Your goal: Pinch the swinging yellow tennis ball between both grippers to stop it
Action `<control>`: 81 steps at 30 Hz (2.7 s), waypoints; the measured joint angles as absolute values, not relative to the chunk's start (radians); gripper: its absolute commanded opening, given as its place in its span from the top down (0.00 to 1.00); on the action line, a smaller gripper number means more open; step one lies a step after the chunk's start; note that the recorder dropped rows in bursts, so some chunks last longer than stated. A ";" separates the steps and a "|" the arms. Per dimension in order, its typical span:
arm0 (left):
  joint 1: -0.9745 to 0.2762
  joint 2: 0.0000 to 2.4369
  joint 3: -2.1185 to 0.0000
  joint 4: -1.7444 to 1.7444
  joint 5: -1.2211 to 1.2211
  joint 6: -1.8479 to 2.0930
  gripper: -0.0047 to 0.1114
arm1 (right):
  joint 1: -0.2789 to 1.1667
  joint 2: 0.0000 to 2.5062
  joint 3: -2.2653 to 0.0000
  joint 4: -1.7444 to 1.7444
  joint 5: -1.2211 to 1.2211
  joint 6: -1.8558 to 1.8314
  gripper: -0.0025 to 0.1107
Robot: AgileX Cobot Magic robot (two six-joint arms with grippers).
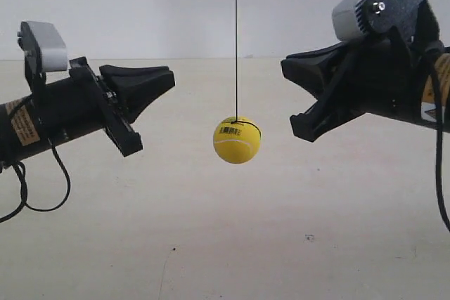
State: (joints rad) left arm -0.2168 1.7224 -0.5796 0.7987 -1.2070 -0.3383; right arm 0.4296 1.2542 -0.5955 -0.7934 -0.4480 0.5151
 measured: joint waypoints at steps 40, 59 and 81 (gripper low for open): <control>-0.217 0.652 -0.007 0.243 -0.996 -0.328 0.92 | 0.430 0.229 -0.119 -0.256 -0.447 0.256 0.98; -0.217 0.187 -0.007 0.247 -0.872 -0.489 0.92 | 0.430 0.006 -0.119 -0.248 -0.366 0.274 0.98; -0.217 0.136 -0.003 0.303 -0.868 -0.489 0.92 | 0.430 0.006 -0.118 -0.248 -0.074 0.278 0.98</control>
